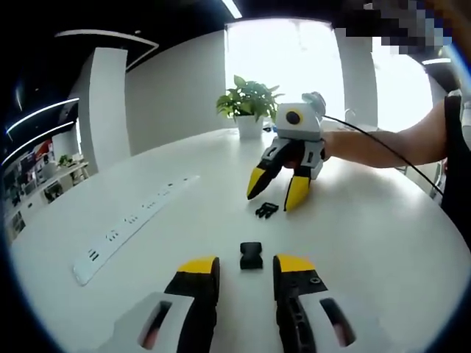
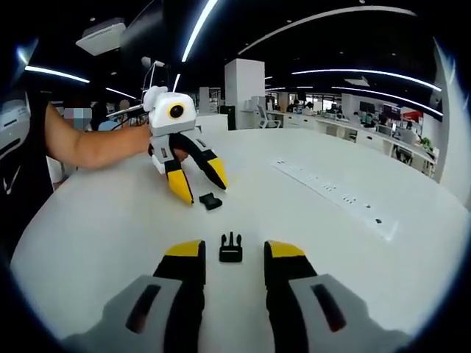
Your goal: Snap the two parts of the plastic buckle together until the buckle closes and remains connected.
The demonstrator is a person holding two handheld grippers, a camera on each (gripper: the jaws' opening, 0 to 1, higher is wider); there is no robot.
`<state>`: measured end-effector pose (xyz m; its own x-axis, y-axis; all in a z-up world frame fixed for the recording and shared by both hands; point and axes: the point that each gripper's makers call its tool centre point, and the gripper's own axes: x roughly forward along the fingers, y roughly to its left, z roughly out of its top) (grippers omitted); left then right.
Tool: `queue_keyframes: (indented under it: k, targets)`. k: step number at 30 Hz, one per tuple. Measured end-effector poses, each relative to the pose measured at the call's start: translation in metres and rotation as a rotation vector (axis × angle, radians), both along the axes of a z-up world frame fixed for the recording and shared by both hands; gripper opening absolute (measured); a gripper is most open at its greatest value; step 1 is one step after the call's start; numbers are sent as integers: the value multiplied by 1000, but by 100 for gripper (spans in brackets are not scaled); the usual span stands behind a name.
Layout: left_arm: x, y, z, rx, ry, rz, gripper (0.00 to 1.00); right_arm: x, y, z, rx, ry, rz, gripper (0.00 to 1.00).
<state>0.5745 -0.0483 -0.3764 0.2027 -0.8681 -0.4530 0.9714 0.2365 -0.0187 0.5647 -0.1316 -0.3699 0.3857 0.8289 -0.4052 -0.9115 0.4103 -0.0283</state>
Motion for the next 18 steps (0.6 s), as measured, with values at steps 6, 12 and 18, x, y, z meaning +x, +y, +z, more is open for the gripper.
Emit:
queue_keyframes:
  k: [6, 12, 18]
  targets:
    - [1, 0, -2, 9, 3, 1, 24, -1, 0, -1, -7, -5, 0, 29]
    - [1, -1, -2, 4, 3, 1, 23, -1, 0, -1, -13, -11, 2, 26]
    - [-2, -1, -1, 7, 1, -14, 22, -1, 2, 0, -11, -11, 7, 25]
